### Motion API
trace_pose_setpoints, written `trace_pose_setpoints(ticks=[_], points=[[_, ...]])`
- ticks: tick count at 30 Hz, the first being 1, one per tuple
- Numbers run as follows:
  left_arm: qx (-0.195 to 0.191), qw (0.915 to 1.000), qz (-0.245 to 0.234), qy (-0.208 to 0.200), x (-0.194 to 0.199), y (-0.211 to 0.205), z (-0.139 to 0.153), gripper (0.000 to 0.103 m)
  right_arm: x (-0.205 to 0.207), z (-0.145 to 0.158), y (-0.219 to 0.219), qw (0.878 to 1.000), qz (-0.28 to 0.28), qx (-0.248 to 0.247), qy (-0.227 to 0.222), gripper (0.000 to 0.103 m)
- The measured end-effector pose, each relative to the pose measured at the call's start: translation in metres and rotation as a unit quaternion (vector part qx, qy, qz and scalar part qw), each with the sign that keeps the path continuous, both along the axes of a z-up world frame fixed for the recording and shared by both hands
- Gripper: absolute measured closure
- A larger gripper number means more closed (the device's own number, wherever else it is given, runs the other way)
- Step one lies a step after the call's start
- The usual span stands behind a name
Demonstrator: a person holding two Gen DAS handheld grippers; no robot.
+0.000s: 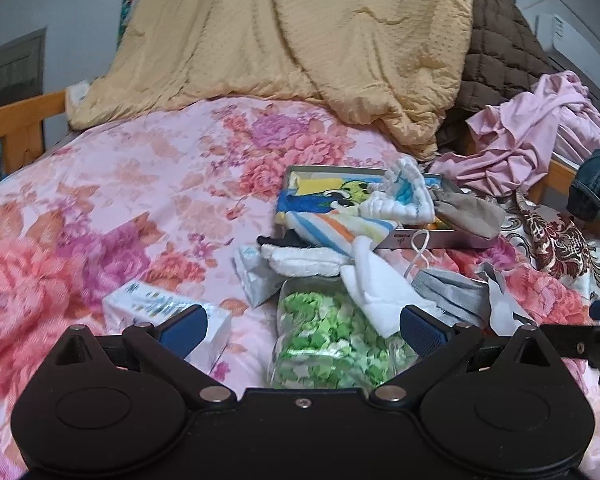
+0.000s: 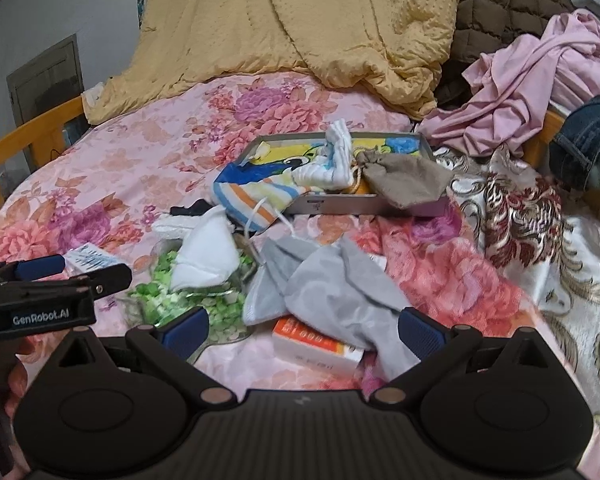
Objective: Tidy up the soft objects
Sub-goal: 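Move the left tool to the white glove while the right moves to the grey cloth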
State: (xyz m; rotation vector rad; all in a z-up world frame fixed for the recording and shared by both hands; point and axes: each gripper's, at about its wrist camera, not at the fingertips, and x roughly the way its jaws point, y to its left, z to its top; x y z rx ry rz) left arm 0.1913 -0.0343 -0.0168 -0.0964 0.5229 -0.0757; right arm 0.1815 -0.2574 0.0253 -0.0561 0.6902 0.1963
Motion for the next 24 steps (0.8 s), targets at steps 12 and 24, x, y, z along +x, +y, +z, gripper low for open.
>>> trace_pose_setpoints(ticks=[12,24], points=[[0.008,0.9971,-0.074,-0.013,0.029,-0.013,-0.015,0.001,0.039,-0.007,-0.006,0.999,0.016,-0.048,-0.007,0.000],[0.015,0.9925,-0.118,-0.027,0.052,-0.025,-0.028,0.001,0.062,-0.020,-0.021,0.999,-0.001,-0.042,0.027,0.000]])
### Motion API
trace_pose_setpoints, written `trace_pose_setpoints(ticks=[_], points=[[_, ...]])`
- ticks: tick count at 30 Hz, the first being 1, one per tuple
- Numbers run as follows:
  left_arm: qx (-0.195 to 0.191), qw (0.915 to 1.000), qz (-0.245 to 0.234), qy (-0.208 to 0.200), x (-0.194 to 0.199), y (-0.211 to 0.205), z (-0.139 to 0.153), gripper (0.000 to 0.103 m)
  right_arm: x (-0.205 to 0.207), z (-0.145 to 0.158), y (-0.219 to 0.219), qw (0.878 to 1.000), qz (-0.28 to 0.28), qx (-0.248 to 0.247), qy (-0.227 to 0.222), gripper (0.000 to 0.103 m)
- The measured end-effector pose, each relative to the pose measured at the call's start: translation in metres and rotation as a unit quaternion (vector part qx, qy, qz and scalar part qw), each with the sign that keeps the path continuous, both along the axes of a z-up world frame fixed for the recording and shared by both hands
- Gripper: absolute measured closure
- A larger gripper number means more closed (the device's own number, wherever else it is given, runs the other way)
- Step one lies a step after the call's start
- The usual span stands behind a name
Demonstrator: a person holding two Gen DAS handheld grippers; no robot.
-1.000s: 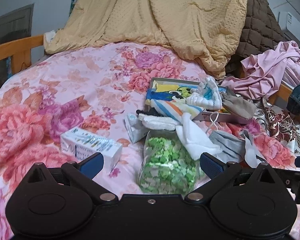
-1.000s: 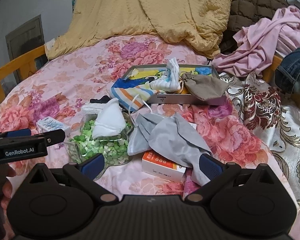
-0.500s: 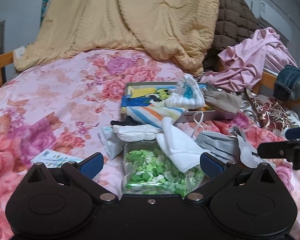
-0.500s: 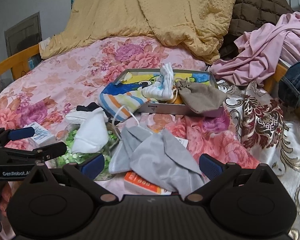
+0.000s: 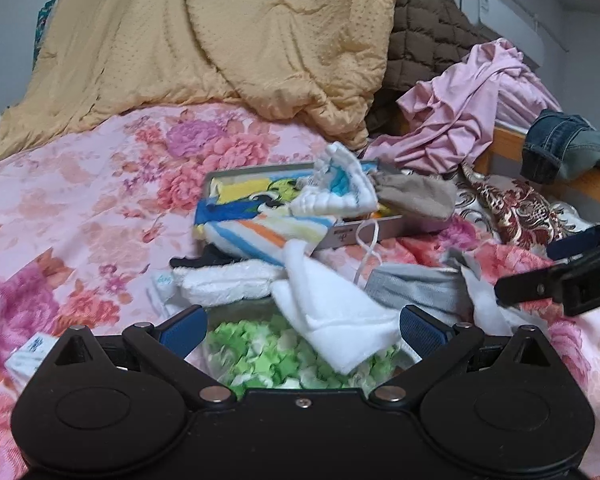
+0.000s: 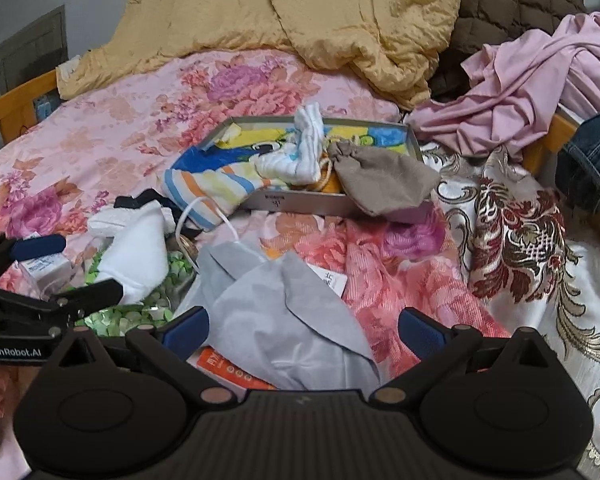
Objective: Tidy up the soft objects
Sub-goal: 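Move the left tool to the white glove while the right moves to the grey cloth, then grasp the white glove with the left tool while the right grasps the grey cloth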
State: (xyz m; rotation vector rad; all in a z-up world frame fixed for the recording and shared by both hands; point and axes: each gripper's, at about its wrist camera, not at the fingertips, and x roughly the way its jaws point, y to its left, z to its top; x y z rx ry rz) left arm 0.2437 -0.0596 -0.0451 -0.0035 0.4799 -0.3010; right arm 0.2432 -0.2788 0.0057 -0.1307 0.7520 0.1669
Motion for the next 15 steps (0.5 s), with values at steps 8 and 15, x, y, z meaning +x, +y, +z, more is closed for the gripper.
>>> trace_pose_setpoints(ticks=[8,15], points=[[0.012,0.9992,-0.033,-0.016,0.009,-0.011,0.001,0.001,0.009,-0.012,0.000,0.999,-0.002,0.021,0.037,0.000],[0.029,0.9976,-0.061,-0.014,0.009,-0.017,-0.004,0.012,0.015,-0.015,-0.012,0.995,-0.025,0.069,0.060,0.002]])
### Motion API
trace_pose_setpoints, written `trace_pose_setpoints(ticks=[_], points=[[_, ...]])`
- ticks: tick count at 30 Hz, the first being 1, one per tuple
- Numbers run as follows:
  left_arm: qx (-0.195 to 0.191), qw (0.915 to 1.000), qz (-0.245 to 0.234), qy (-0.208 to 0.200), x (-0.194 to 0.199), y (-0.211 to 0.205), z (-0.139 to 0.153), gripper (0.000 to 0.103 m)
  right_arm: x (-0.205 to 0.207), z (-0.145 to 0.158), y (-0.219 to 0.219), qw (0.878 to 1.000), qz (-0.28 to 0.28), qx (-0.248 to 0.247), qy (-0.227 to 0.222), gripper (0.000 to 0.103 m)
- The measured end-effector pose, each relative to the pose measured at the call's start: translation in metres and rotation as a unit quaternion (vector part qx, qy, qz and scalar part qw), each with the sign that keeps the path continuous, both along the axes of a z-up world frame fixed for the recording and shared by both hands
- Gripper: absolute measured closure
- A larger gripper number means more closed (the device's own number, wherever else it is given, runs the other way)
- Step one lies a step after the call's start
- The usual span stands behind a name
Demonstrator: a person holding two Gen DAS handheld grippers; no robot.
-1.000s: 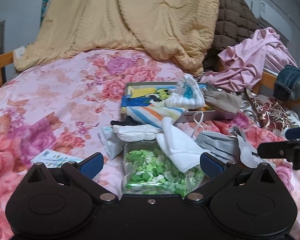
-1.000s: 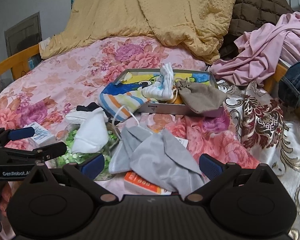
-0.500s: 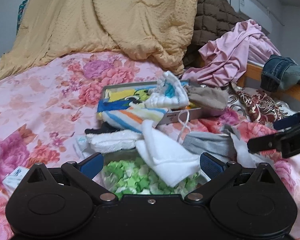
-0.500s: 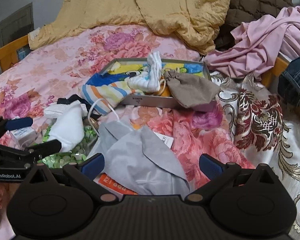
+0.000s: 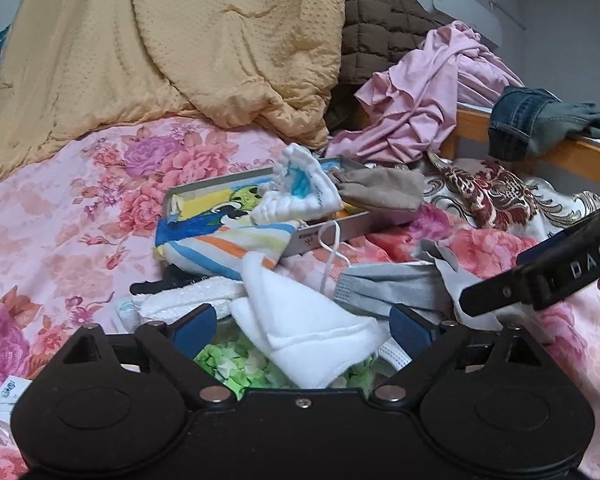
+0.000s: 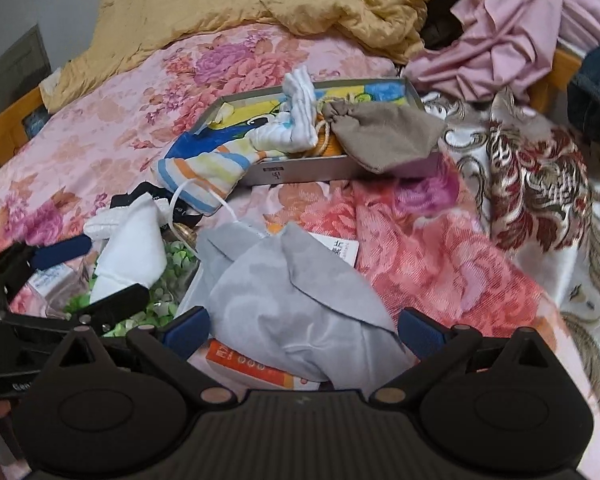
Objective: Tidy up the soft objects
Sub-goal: 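Grasp the white glove with the left tool while the right grasps the grey cloth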
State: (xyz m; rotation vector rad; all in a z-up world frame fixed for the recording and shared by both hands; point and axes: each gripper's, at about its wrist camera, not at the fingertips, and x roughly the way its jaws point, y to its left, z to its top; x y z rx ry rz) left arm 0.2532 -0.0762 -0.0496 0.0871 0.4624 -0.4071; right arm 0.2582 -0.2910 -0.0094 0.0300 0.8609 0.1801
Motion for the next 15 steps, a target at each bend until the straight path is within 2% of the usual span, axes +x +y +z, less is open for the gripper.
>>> trace_pose_setpoints(ticks=[6,8,10,15], points=[[0.001,1.0000,-0.004,0.008,0.002,-0.001,0.000,0.025,0.004,-0.008,0.001,1.000,0.003,0.020,0.020,0.013],[0.005,0.9999,-0.007,0.008,0.002,-0.002,-0.001,0.032,0.005,-0.009,0.000,0.999,0.002,0.034,0.028,0.016],[0.009,0.9998,-0.010,0.013,0.002,-0.003,-0.002,0.043,0.005,-0.010,-0.001,0.998,0.002,0.050,0.033,0.016],[0.010,0.9998,-0.007,0.016,0.004,-0.002,-0.003,0.048,0.007,-0.012,-0.007,0.995,-0.006,0.093,0.043,0.019]])
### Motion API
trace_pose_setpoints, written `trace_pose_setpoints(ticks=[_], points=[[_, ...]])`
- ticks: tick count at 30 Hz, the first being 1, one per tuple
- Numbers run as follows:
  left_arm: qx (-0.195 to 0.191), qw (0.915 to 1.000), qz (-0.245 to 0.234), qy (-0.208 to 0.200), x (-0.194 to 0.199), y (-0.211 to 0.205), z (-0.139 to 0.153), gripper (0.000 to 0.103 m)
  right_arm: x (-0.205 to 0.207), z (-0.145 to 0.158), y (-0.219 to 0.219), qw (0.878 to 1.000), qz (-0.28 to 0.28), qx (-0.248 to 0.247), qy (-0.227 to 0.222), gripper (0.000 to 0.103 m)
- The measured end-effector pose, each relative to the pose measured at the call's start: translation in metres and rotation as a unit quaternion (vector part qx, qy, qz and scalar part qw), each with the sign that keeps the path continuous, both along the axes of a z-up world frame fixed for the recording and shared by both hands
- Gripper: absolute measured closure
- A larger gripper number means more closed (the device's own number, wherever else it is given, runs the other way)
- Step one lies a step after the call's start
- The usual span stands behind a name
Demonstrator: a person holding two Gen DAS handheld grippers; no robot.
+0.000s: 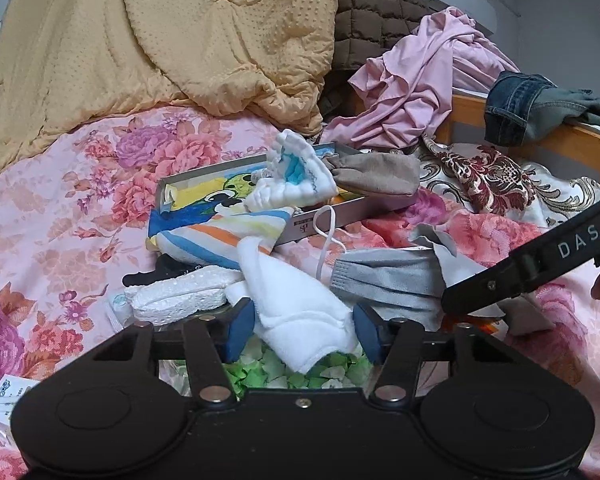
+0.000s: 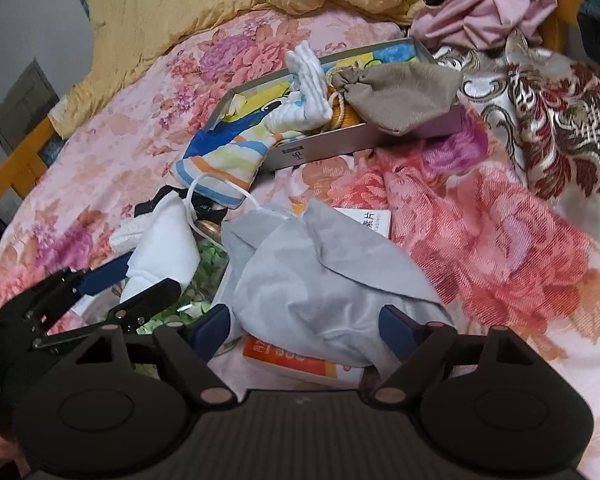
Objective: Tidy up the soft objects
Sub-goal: 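Grasp the white glove with the left tool while the right grasps the grey cloth, then lift and carry the white glove with the left tool while the right carries the grey cloth to the tray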
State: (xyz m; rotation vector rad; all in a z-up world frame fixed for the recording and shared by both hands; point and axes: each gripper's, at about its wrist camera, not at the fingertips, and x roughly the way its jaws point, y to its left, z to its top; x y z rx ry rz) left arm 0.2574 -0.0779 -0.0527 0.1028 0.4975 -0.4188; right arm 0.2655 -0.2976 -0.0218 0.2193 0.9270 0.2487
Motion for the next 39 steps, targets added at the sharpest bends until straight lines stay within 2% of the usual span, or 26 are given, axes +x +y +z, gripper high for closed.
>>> trace_pose_setpoints(ticks=[6,8,10,14,23,28,39], points=[[-0.010,0.9999,0.010,0.006,0.002,0.004,0.001,0.061,0.002,-0.004,-0.003,1.000,-0.010,0.011,0.008,0.033],[-0.012,0.9998,0.011,0.007,0.003,0.004,0.001,0.066,0.002,-0.004,-0.005,1.000,-0.015,0.017,0.006,0.044],[-0.014,0.9998,0.011,0.008,0.003,0.005,0.002,0.073,0.003,-0.004,-0.007,0.999,-0.020,0.029,0.010,0.050],[-0.015,0.9998,0.008,0.009,0.002,0.005,0.002,0.079,0.003,-0.006,-0.009,0.999,-0.024,0.033,0.015,0.074],[-0.024,0.9996,0.011,0.012,0.001,0.007,0.002,0.089,0.000,-0.003,-0.008,0.999,-0.020,0.044,0.015,0.098],[-0.031,0.9993,0.015,0.015,0.001,0.008,0.003,0.091,-0.007,0.007,0.004,0.999,0.010,0.026,-0.016,0.101],[-0.030,0.9992,0.019,0.015,-0.002,0.008,0.004,0.096,-0.018,0.027,0.012,0.996,0.031,0.015,-0.081,0.101]])
